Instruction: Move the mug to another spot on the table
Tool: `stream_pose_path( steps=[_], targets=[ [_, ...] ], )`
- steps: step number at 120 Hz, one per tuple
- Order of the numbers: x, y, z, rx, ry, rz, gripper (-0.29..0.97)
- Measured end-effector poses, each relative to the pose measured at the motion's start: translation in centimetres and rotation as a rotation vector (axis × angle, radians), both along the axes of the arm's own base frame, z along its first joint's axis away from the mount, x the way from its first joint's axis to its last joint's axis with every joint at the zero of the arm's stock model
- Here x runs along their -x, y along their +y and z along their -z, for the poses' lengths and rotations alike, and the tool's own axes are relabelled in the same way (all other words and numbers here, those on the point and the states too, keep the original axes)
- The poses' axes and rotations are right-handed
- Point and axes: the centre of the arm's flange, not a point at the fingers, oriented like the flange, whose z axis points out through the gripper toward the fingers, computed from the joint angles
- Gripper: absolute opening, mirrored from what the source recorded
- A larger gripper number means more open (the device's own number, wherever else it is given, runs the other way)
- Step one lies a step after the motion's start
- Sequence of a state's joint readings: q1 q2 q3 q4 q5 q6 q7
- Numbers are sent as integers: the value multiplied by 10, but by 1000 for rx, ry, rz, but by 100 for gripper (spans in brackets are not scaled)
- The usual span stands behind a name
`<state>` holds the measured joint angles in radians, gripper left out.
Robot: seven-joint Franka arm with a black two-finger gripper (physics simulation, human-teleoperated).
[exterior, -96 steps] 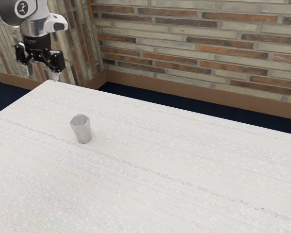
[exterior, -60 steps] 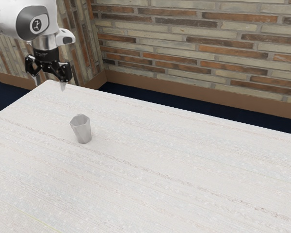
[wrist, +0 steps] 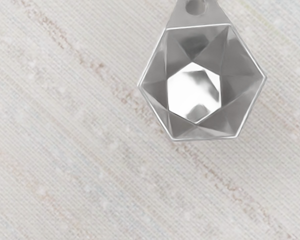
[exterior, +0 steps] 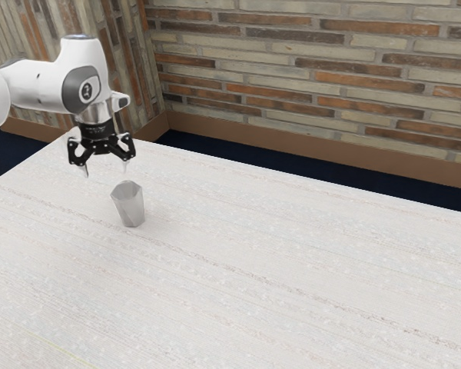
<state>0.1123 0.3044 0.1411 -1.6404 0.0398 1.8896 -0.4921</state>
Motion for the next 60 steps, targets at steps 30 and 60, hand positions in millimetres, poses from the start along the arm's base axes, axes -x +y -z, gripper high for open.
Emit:
stream_pose_path(
  steps=[30, 60],
  targets=[
    [-35, 21, 35, -25, -50, -99, 68],
    [-56, 22, 58, -40, -75, -80, 68]
  ],
)
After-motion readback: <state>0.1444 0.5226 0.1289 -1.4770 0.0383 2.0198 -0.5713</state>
